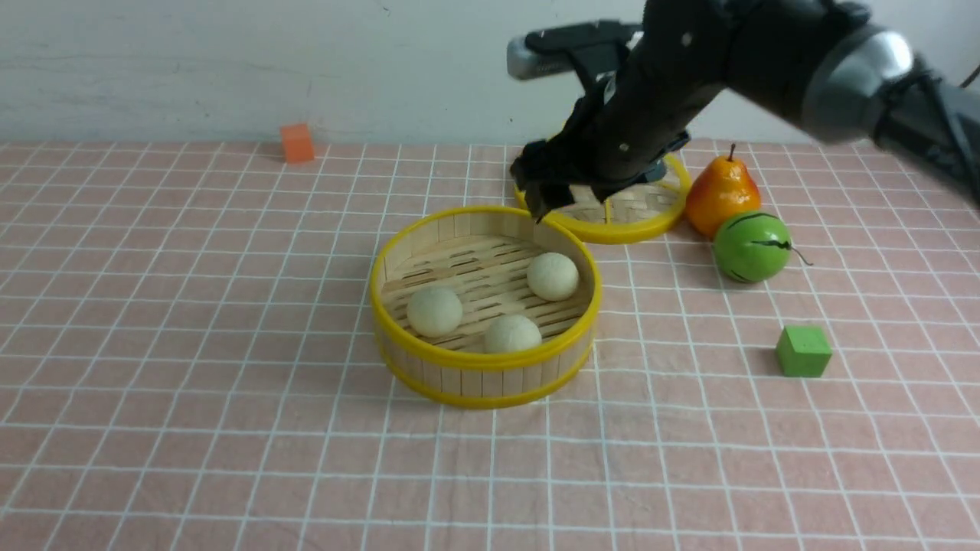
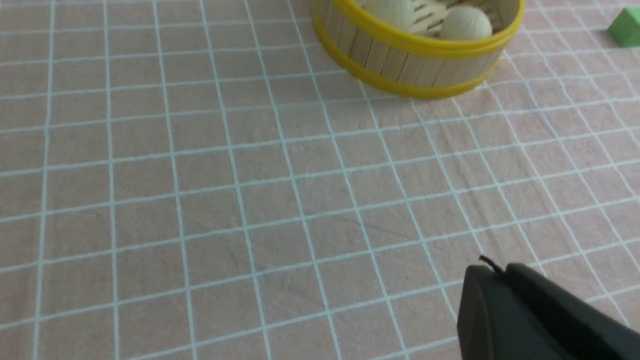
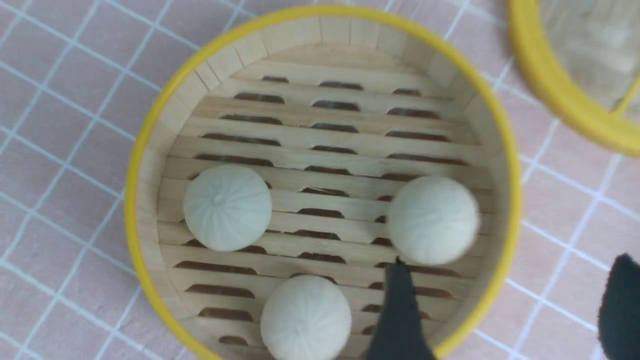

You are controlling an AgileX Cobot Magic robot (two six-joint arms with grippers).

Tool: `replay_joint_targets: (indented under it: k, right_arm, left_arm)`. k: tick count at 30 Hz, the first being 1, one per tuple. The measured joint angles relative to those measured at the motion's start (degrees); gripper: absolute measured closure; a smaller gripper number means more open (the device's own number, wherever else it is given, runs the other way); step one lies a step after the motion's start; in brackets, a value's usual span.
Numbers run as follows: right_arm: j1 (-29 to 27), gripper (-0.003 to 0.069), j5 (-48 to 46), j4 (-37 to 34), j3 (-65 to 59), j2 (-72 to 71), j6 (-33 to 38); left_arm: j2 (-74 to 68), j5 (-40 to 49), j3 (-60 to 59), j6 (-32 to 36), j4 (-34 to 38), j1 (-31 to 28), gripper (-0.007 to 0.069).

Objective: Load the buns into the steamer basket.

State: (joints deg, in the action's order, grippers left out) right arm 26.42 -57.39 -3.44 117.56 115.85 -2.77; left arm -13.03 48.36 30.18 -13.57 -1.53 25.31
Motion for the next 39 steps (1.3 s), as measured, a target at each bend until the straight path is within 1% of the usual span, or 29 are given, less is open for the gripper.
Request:
replay_joint_targets:
  k: [1,2,3,4,6,7,9,12,16,20,22,23,24,26,31,39]
  right_arm:
    - [0.00,0.0181,-0.26,0.15,0.00,-0.44,0.00]
    - [0.00,0.0285,-2.01,1.46,-0.05,-4.55,0.00]
    - [0.00,0.0298,-2.19,1.46,-0.13,-4.55,0.00]
    - [0.00,0.0401,-3.33,2.74,-1.15,-8.27,0.00]
    - [0.00,0.0518,-4.14,4.07,-3.69,-13.13,0.00]
    - [0.00,0.0591,-4.15,4.49,-6.20,-15.67,0.00]
    - [0.00,0.0663,-3.03,5.19,-11.76,-21.20,0.13]
    - [0.00,0.0680,0.54,5.36,-19.94,-29.38,0.83]
    - [0.00,0.0680,7.91,5.25,-36.01,-45.30,1.42]
    - [0.00,0.0679,13.76,5.25,-46.67,-57.27,1.49]
    - [0.00,0.0679,17.48,5.25,-53.99,-65.74,1.49]
    - [0.00,0.0679,17.75,5.25,-53.99,-66.41,1.49]
    - [0.00,0.0679,19.87,5.25,-57.85,-71.57,1.49]
    - [0.00,0.0679,21.37,5.10,-61.42,-76.81,1.49]
    - [0.00,0.0676,22.04,5.61,-68.88,-86.93,1.49]
    - [0.00,0.0674,21.39,6.70,-75.44,-93.49,1.49]
  left_arm:
    - [0.43,-0.33,0.00,0.00,0.00,0.00,0.0603]
    - [3.50,-2.84,-2.80,0.00,0.00,0.00,0.0603]
    - [3.85,-3.14,-3.08,0.00,0.00,0.00,0.0603]
    - [6.22,-5.23,-4.87,0.00,0.00,0.00,0.0602]
    - [8.02,-6.92,-6.81,0.00,0.00,0.00,0.0599]
    - [8.67,-7.58,-7.50,0.00,0.00,0.00,0.0596]
    - [8.98,-8.21,-8.58,0.00,0.00,0.00,0.0596]
    - [8.98,-8.88,-9.28,0.00,0.00,0.00,0.0592]
    - [8.98,-9.67,-9.35,0.00,0.00,0.00,0.0587]
    - [8.98,-9.67,-9.35,0.00,0.00,0.00,0.0586]
    - [8.98,-9.73,-9.35,0.00,0.00,0.00,0.0586]
    - [8.98,-9.73,-9.35,0.00,0.00,0.00,0.0586]
    - [8.98,-9.78,-9.35,0.00,0.00,0.00,0.0586]
    - [8.98,-9.78,-9.35,0.00,0.00,0.00,0.0586]
    - [8.98,-9.83,-9.35,0.00,0.00,0.00,0.0583]
    - [8.98,-9.83,-9.35,0.00,0.00,0.00,0.0578]
